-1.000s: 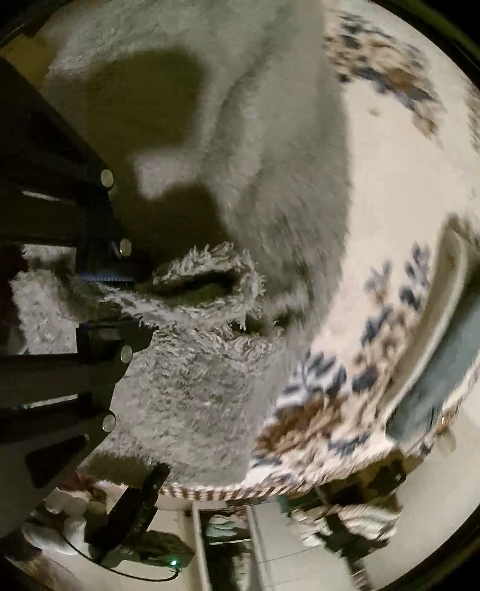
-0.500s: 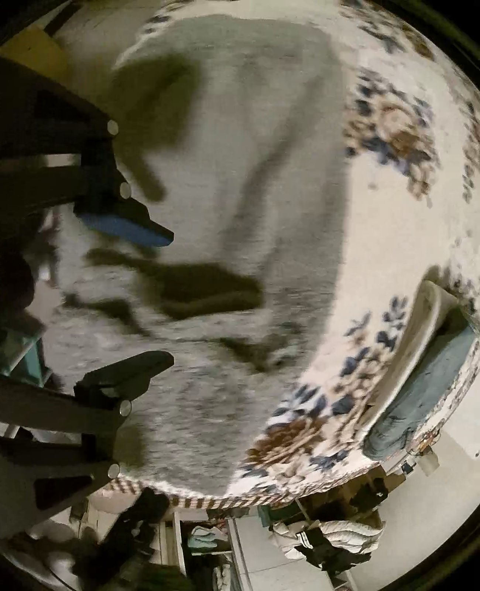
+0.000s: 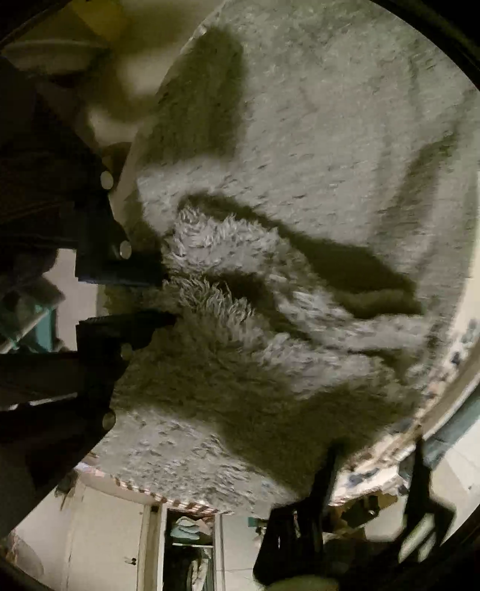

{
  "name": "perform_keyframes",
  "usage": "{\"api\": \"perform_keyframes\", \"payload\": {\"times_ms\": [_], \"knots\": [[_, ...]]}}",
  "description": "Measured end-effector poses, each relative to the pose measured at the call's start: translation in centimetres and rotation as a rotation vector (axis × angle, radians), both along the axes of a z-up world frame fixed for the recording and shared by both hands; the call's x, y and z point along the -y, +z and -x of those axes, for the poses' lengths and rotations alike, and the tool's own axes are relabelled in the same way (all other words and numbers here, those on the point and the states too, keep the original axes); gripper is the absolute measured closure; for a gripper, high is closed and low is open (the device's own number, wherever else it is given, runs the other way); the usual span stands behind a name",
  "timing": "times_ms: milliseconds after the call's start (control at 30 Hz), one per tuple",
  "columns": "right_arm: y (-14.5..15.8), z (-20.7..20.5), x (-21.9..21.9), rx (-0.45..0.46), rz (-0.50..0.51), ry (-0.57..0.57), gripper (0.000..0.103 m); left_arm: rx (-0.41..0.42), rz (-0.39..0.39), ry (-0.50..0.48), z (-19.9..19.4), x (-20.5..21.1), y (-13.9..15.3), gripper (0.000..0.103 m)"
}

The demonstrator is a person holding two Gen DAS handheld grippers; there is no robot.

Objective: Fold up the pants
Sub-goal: 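Fold the blanket over with both grippers toward the jeans stack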

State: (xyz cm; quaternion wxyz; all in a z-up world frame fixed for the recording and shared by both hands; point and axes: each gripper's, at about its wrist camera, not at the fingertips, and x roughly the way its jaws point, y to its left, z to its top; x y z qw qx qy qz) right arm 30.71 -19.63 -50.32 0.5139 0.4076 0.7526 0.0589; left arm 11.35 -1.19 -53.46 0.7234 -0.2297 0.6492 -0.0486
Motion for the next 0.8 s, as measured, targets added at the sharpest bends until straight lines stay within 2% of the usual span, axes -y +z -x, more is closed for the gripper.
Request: {"api": "perform_keyframes", "payload": {"times_ms": [33,67,100,200,367,433,600,700,733,800], "knots": [[-0.9,0.0,-0.3,-0.030,-0.009,-0.027,0.056,0.030,-0.002,-0.003,0.0,-0.1,0.6,0.096],[-1.8,0.0,-0.5,-0.056,0.000,-0.053,0.086,0.042,-0.002,-0.007,0.1,-0.2,1.1,0.097],[-2.3,0.2,-0.7,-0.070,0.011,-0.070,0.098,0.061,0.001,-0.006,0.2,-0.4,1.7,0.098],[-1.9,0.5,-1.1,-0.050,0.054,-0.068,0.100,0.104,0.011,0.001,0.5,-1.5,3.2,0.099],[2.7,0.1,-2.3,0.083,0.077,0.018,0.102,0.127,0.044,0.040,1.3,-3.5,5.1,0.099],[3.6,-0.4,-3.3,0.110,0.070,0.056,0.102,0.128,0.040,0.055,1.7,-4.2,5.1,0.099],[3.2,-1.5,-6.2,0.127,0.082,0.154,0.102,0.080,0.028,0.080,1.3,-5.2,2.8,0.098],[1.9,-1.5,-7.8,0.139,0.095,0.253,0.102,-0.016,0.070,0.073,0.8,-6.2,0.2,0.094],[1.7,-1.3,-8.0,0.140,0.086,0.273,0.101,-0.046,0.088,0.085,0.7,-6.6,-0.3,0.094],[1.8,-0.5,-8.0,0.141,0.044,0.308,0.084,-0.053,0.123,0.097,0.6,-7.4,-0.1,0.094]]}}
